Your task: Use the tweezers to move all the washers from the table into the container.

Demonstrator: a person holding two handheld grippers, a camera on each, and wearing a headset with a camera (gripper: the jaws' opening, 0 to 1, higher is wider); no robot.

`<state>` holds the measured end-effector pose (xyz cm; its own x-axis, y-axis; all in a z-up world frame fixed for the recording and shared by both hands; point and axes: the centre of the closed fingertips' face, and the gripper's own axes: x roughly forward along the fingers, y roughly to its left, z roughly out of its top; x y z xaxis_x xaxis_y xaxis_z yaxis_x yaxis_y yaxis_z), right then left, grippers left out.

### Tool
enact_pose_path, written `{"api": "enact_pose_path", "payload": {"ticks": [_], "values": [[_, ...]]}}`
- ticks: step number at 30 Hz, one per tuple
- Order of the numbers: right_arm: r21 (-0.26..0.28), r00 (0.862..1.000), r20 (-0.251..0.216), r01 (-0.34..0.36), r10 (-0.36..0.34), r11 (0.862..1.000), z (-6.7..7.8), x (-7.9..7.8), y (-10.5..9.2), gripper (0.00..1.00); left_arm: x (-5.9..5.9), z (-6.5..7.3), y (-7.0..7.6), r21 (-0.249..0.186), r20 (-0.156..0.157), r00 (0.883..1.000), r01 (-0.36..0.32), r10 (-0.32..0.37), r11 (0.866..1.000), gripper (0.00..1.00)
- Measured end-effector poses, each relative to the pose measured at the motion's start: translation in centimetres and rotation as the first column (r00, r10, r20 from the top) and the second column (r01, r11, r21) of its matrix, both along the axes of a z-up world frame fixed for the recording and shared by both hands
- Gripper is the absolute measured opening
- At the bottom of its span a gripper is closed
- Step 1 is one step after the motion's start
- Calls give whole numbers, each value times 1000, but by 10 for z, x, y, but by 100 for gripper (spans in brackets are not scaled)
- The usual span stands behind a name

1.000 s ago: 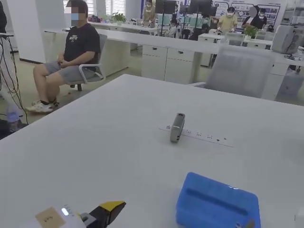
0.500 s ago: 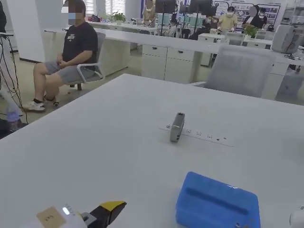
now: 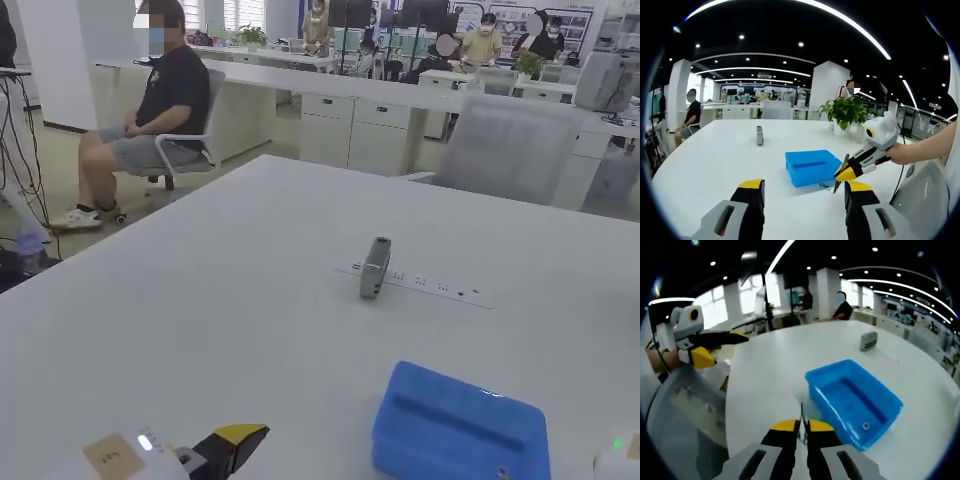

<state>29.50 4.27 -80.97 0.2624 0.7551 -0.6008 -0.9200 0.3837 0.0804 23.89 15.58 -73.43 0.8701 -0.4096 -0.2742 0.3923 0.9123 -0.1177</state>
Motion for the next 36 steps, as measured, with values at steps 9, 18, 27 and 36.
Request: {"api": "enact_pose_path", "payload": {"ticks": [9,18,27,36], "values": [[8,1000,-17,26,-26,1000,-2,2,-4,3,0,0,-1,3,-2,1000,5,-5,1000,64],[-7,1000,24,-8,8,1000,1,-4,-2,2,0,-1,-1,4,-2,1000,6,-6,1000,64],[92,997,-40,64,-61,994,20,8,-1,2,0,0,0,-1,0,1000,2,-2,1000,63],[190,993,-57,113,-104,975,53,29,-5,3,0,0,-1,4,-1,1000,7,-7,1000,63]]}}
